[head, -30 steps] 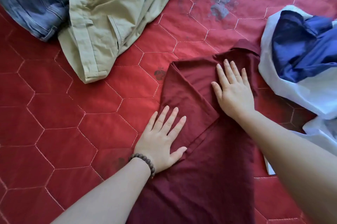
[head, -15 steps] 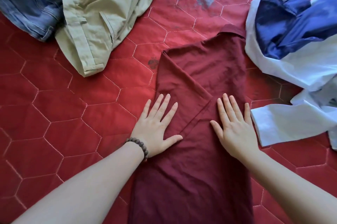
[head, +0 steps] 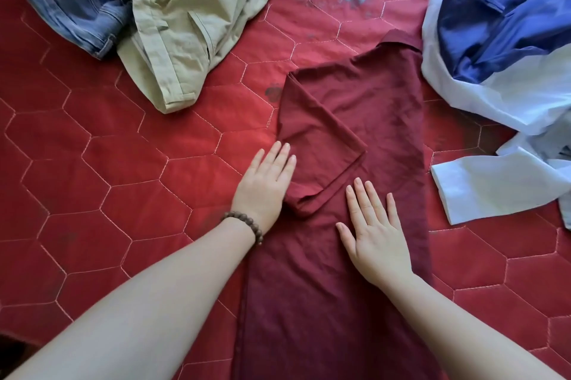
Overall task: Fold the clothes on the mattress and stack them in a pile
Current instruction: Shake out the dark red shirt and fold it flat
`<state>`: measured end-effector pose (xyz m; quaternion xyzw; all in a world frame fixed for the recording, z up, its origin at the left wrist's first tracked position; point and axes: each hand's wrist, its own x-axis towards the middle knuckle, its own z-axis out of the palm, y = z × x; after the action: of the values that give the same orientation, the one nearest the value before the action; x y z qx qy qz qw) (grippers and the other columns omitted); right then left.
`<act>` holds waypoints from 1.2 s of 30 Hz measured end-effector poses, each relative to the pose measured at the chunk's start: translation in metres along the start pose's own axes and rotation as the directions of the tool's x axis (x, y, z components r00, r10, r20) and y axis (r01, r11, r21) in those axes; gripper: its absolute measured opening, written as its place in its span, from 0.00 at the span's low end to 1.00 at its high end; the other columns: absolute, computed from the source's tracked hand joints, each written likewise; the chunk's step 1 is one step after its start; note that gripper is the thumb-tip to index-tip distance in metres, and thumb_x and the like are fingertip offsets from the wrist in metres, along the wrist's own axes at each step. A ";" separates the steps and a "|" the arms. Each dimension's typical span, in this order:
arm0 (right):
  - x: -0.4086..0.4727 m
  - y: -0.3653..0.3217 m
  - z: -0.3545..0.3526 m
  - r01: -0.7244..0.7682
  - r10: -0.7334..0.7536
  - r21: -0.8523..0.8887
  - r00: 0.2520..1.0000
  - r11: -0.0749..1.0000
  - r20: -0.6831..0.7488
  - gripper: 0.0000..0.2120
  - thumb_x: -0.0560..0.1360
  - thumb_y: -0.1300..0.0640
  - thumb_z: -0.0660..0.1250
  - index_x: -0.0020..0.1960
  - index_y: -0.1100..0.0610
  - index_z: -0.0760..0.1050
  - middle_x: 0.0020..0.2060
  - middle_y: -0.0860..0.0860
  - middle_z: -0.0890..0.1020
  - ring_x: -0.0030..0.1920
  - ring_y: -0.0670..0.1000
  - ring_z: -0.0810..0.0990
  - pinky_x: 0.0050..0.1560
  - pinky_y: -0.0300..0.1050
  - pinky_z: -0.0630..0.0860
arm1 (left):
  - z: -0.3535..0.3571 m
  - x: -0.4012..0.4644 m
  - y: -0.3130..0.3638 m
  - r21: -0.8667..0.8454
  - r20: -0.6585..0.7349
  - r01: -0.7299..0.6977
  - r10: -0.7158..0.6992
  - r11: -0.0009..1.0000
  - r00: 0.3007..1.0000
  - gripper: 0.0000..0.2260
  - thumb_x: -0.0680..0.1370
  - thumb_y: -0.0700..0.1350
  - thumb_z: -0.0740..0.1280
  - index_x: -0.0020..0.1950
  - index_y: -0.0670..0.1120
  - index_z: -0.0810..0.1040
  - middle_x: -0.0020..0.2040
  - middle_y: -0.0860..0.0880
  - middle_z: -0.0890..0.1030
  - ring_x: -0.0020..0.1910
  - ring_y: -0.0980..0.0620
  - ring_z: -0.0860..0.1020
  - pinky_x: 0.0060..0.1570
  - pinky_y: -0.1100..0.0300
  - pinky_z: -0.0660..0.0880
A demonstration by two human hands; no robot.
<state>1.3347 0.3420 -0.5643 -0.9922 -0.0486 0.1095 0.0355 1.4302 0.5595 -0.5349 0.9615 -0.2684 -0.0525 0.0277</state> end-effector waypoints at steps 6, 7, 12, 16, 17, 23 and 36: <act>-0.001 0.000 0.003 -0.008 0.008 -0.007 1.000 1.000 -0.015 0.31 0.80 0.42 0.48 0.78 0.56 0.54 0.78 0.52 0.54 0.78 0.51 0.50 0.75 0.58 0.50 | 0.001 -0.013 -0.020 0.058 -0.049 -0.038 0.041 0.998 0.998 0.26 0.73 0.35 0.49 0.69 0.36 0.70 0.70 0.39 0.71 0.70 0.41 0.69 0.67 0.44 0.68; -0.001 0.000 0.003 -0.008 0.008 -0.005 1.000 1.000 -0.015 0.31 0.80 0.41 0.48 0.78 0.56 0.54 0.78 0.52 0.54 0.78 0.51 0.50 0.75 0.59 0.51 | 0.000 -0.010 -0.017 0.050 -0.050 -0.071 0.074 0.996 0.996 0.26 0.73 0.36 0.50 0.71 0.37 0.69 0.71 0.39 0.70 0.71 0.41 0.68 0.68 0.44 0.67; 0.000 0.000 0.004 -0.010 0.010 -0.019 1.000 1.000 -0.005 0.31 0.80 0.41 0.48 0.79 0.56 0.52 0.78 0.51 0.53 0.78 0.51 0.49 0.76 0.59 0.51 | 0.010 -0.010 -0.005 0.044 0.290 -0.133 0.115 0.990 0.950 0.37 0.77 0.59 0.52 0.78 0.42 0.42 0.79 0.44 0.44 0.78 0.47 0.40 0.76 0.50 0.40; 0.000 -0.002 0.001 -0.004 0.004 -0.028 1.000 1.000 -0.006 0.32 0.80 0.41 0.48 0.78 0.57 0.53 0.78 0.52 0.53 0.78 0.51 0.50 0.75 0.59 0.50 | 0.006 -0.014 0.007 0.070 0.206 -0.124 0.107 0.990 0.973 0.45 0.74 0.70 0.48 0.78 0.38 0.46 0.79 0.40 0.45 0.78 0.45 0.41 0.74 0.42 0.42; -0.001 -0.003 0.000 -0.012 0.012 -0.027 1.000 1.000 -0.013 0.32 0.80 0.41 0.48 0.78 0.57 0.54 0.78 0.53 0.54 0.78 0.51 0.50 0.75 0.60 0.50 | 0.006 -0.016 0.014 0.036 0.171 -0.148 0.139 0.988 0.975 0.44 0.74 0.69 0.49 0.78 0.38 0.48 0.79 0.39 0.47 0.78 0.44 0.42 0.75 0.43 0.43; -0.038 -0.024 0.001 0.040 -0.036 0.051 0.996 0.998 -0.078 0.31 0.80 0.43 0.52 0.78 0.58 0.54 0.78 0.53 0.55 0.78 0.52 0.52 0.75 0.62 0.50 | 0.023 -0.054 0.042 -0.029 0.228 -0.230 0.230 0.973 0.946 0.38 0.78 0.64 0.50 0.78 0.39 0.46 0.79 0.40 0.43 0.77 0.45 0.38 0.76 0.48 0.43; -0.154 -0.005 0.019 -0.084 0.085 0.031 0.996 0.996 -0.025 0.34 0.79 0.40 0.51 0.78 0.59 0.54 0.78 0.53 0.54 0.78 0.53 0.51 0.75 0.63 0.48 | 0.031 -0.157 0.072 -0.061 0.142 -0.140 0.147 0.988 0.979 0.37 0.77 0.62 0.55 0.78 0.40 0.54 0.78 0.40 0.53 0.78 0.45 0.50 0.74 0.44 0.52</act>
<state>1.1805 0.3324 -0.5497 -0.9940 -0.0044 0.0986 0.0464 1.2566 0.5789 -0.5460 0.9322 -0.3369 -0.1275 0.0361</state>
